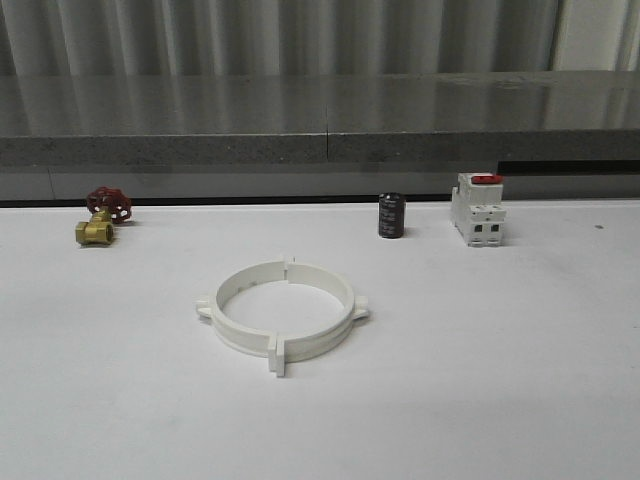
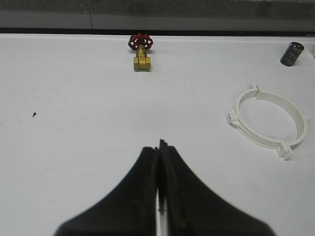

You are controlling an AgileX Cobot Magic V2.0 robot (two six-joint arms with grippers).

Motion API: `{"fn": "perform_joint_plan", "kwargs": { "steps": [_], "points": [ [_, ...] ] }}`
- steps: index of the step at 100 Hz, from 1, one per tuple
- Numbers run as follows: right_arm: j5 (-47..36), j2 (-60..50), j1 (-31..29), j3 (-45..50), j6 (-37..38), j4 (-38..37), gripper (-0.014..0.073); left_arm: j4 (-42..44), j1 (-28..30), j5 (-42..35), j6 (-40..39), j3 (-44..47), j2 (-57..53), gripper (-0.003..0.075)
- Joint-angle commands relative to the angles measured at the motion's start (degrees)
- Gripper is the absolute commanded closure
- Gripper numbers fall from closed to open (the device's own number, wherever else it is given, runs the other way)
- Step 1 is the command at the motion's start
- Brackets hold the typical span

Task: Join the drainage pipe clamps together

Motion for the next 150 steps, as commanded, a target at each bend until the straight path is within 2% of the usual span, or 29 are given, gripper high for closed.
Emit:
{"fn": "perform_joint_plan", "kwargs": {
  "steps": [1, 48, 62, 77, 93, 112, 119, 133, 150],
  "points": [
    [-2.75, -0.01, -0.31, -1.53, -0.59, -2.55, 0.0662, -0.96, 0.08, -3.66, -0.12, -1.52, 0.44, 0.0741],
    [-1.41, -0.38, -0.35, -1.53, -0.76, -2.37, 0.0662, -0.96, 0.08, -3.66, -0.12, -1.52, 0.44, 0.0741],
    [-1.89, -3.41, -0.35, -1.23, -5.82, -0.01, 0.0662, -0.96, 0.08, -3.66, -0.12, -1.52, 0.44, 0.0741],
    [-8.11, -9.48, -1.71, 2.07, -17.31, 6.15, 0.0662, -0.96, 0.08, -3.66, -0.12, -1.52, 0.44, 0.0741],
    [-14.91, -17.57, -7.46, 8.62, -29.11, 16.24, 0.0662, -0.96, 0.08, -3.66, -0.12, -1.52, 0.44, 0.0741],
    [-27.43, -27.05, -13.88, 18.41, -39.42, 28.55, 0.0662, -0.96, 0.08, -3.66, -0.12, -1.52, 0.44, 0.0741],
    [-31.09, -29.91, -14.75, 22.01, -40.96, 31.40, 0.0662, -0.96, 0.08, -3.66, -0.12, -1.52, 0.44, 0.0741],
    [-36.97, -30.78, -14.58, 27.65, -40.97, 31.64, 0.0662, -0.96, 0.08, -3.58, -0.12, -1.52, 0.44, 0.0741],
    [-37.72, -30.78, -14.53, 28.86, -40.97, 31.64, 0.0662, -0.96, 0.08, -3.58, -0.12, -1.52, 0.44, 0.0741]
  ]
}}
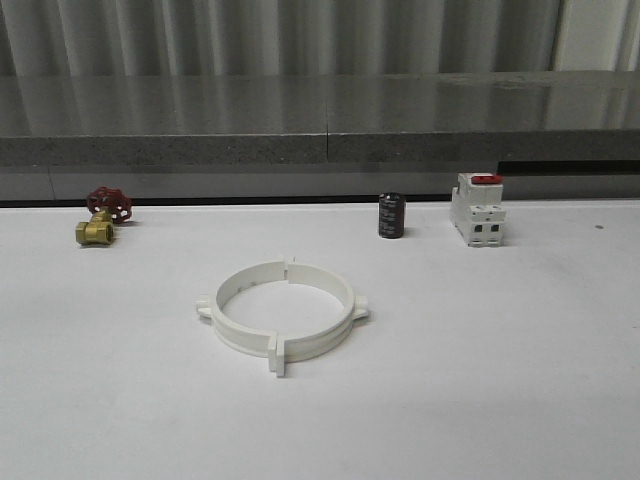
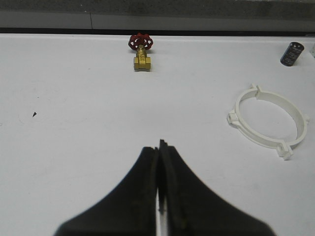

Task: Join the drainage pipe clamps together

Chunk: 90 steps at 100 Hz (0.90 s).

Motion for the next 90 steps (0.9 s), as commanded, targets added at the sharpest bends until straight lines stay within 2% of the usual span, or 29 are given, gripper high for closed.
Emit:
{"fn": "perform_joint_plan", "kwargs": {
  "steps": [1, 40, 90],
  "points": [
    [-6.29, -1.08, -0.19, -0.93, -0.62, 0.55, 0.0662, -0.96, 0.08, -3.58, -0.12, -1.52, 0.44, 0.0741],
    [-8.04, -1.08, 2.74, -0.93, -0.67, 0.55, 0.0662, -0.96, 0.08, -3.53, -0.12, -1.52, 0.44, 0.0741],
    [-8.61, -1.08, 2.75, -0.93, -0.67, 0.55, 0.0662, -0.96, 0.08, -3.53, -0.12, -1.52, 0.44, 0.0741]
  ]
}}
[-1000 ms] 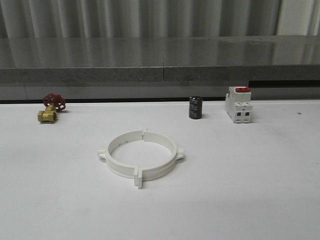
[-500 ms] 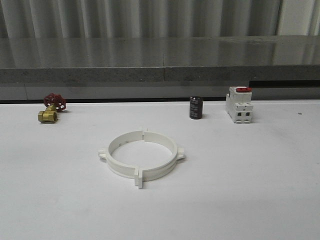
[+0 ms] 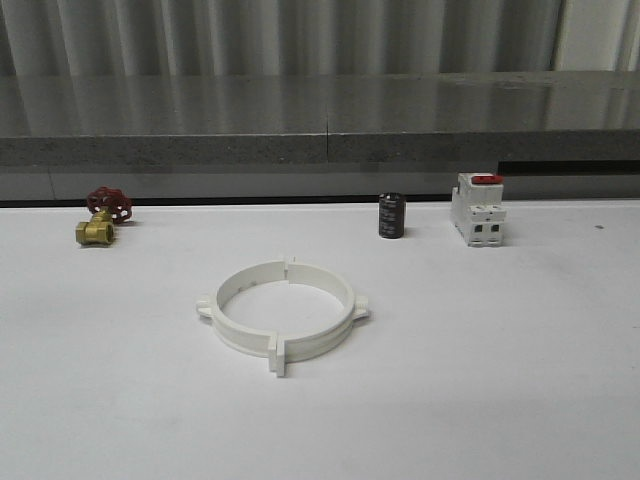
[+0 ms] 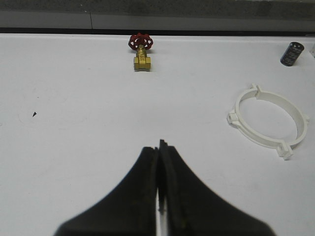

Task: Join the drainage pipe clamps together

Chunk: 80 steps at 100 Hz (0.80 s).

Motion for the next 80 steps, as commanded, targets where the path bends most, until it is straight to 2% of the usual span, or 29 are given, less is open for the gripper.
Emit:
{"fn": "perform_joint_plan", "kwargs": {
  "steps": [1, 50, 69, 80],
  "points": [
    [-4.91, -1.08, 0.03, -0.93, -0.45, 0.10, 0.0662, -0.96, 0.08, -3.56, -0.12, -1.52, 0.44, 0.0741],
    [-4.91, -1.08, 0.03, -0.93, -0.45, 0.10, 0.0662, 0.10, 0.08, -3.56, 0.28, -1.52, 0.44, 0.0741],
    [-4.91, -1.08, 0.03, -0.93, -0.45, 0.10, 0.0662, 2.25, 0.08, -9.55, 0.28, 0.63, -0.03, 0.0741],
    [-4.91, -1.08, 0.03, -0.93, -0.45, 0.10, 0.0662, 2.70, 0.08, -17.03, 0.28, 4.95, -2.57, 0.0741]
  ]
}}
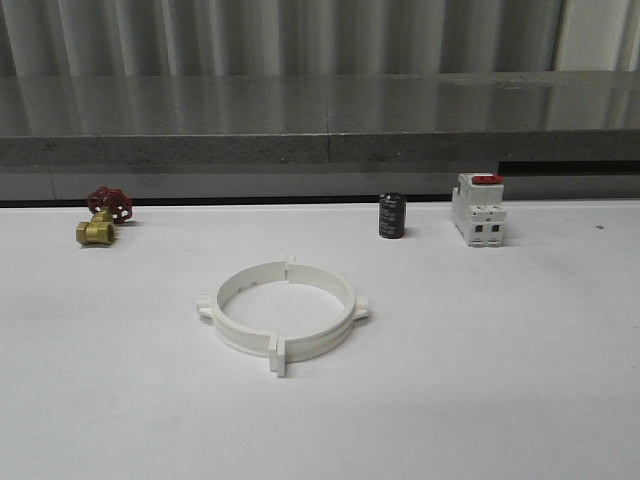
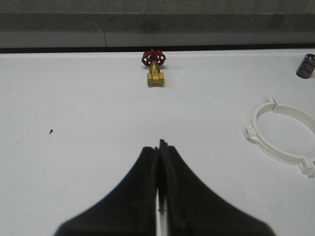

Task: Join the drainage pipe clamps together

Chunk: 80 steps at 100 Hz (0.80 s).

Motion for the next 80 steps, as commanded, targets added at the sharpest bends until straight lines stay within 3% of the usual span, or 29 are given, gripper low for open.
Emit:
{"fn": "perform_joint_plan", "kwargs": {
  "steps": [1, 20, 42, 80],
  "points": [
    [-4.79, -1.08, 0.03, -0.93, -0.42, 0.10, 0.0662, 0.04, 0.08, -10.68, 0.04, 2.14, -1.60, 0.0741],
    [-4.79, -1.08, 0.03, -0.93, -0.42, 0.10, 0.0662, 0.32, 0.08, -22.32, 0.04, 12.59, -10.66, 0.0741],
    [-4.79, -1.08, 0.03, -0.93, -0.42, 0.10, 0.0662, 0.76, 0.08, -25.94, 0.04, 22.53, -22.77, 0.0741],
    [-4.79, -1.08, 0.03, -0.93, -0.42, 0.10, 0.0662, 1.30, -0.54, -38.38, 0.04, 30.15, -22.23, 0.0741]
  ]
}}
